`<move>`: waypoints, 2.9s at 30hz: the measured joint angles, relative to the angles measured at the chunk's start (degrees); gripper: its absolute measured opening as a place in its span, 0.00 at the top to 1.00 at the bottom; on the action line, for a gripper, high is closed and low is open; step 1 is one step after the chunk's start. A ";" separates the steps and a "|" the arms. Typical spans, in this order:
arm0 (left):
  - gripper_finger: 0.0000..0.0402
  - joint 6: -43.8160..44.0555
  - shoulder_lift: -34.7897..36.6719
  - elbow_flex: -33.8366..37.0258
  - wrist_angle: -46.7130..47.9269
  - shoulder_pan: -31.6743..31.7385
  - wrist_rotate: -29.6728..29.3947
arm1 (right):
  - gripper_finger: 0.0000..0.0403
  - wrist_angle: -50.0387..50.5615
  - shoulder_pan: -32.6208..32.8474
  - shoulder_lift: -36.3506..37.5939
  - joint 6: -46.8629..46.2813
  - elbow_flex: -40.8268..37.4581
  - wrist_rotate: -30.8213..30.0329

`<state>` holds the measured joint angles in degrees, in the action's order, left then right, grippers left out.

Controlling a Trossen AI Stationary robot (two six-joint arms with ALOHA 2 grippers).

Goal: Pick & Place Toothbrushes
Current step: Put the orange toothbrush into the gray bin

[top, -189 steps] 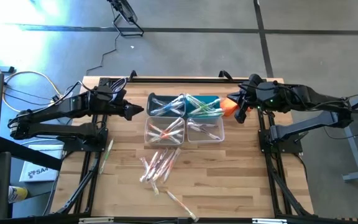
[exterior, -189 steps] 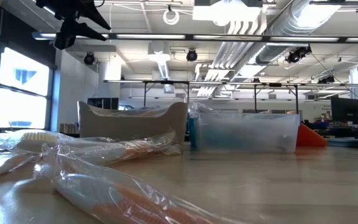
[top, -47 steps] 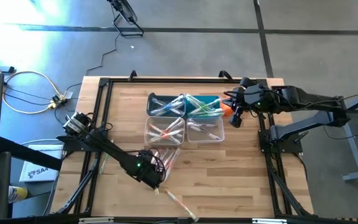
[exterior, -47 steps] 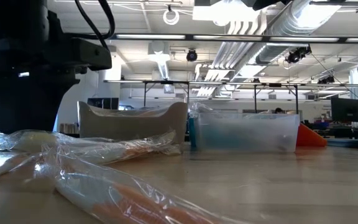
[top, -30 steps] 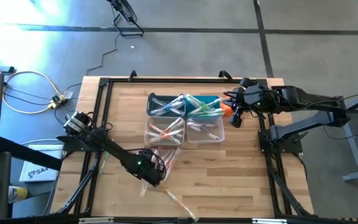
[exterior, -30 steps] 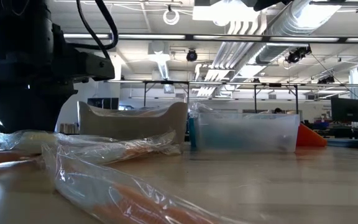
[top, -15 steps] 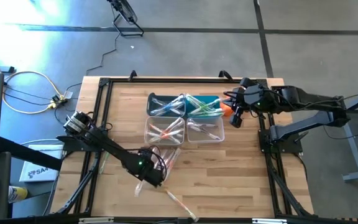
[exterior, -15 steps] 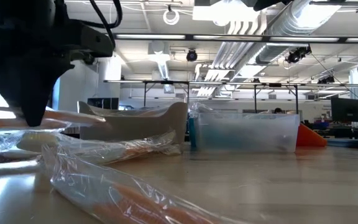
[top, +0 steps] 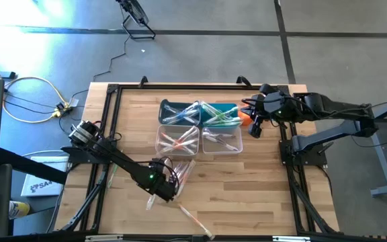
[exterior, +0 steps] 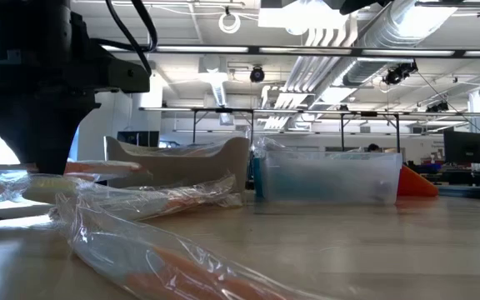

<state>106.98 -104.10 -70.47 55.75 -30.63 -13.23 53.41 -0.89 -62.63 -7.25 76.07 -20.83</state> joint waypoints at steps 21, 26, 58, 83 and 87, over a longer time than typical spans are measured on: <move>0.91 -0.07 -0.01 0.47 -1.84 0.02 0.04 | 0.99 0.00 0.02 0.00 -0.46 0.00 0.01; 0.86 -0.11 -0.01 0.47 -2.15 0.02 0.27 | 0.99 0.00 0.01 0.00 -0.66 0.00 0.01; 0.85 -1.50 -0.01 0.47 -2.75 0.02 0.04 | 0.99 0.00 0.02 0.00 -0.22 0.00 0.01; 0.76 -1.73 -0.08 2.66 -6.82 0.02 0.35 | 0.99 0.01 0.02 0.02 -0.02 -0.01 0.00; 0.82 -1.50 -0.08 2.66 -6.56 0.02 0.26 | 0.99 0.00 0.01 0.02 0.00 -0.01 0.00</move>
<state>105.48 -104.18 -67.81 49.19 -30.61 -12.97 53.41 -0.88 -62.61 -7.25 76.07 -20.83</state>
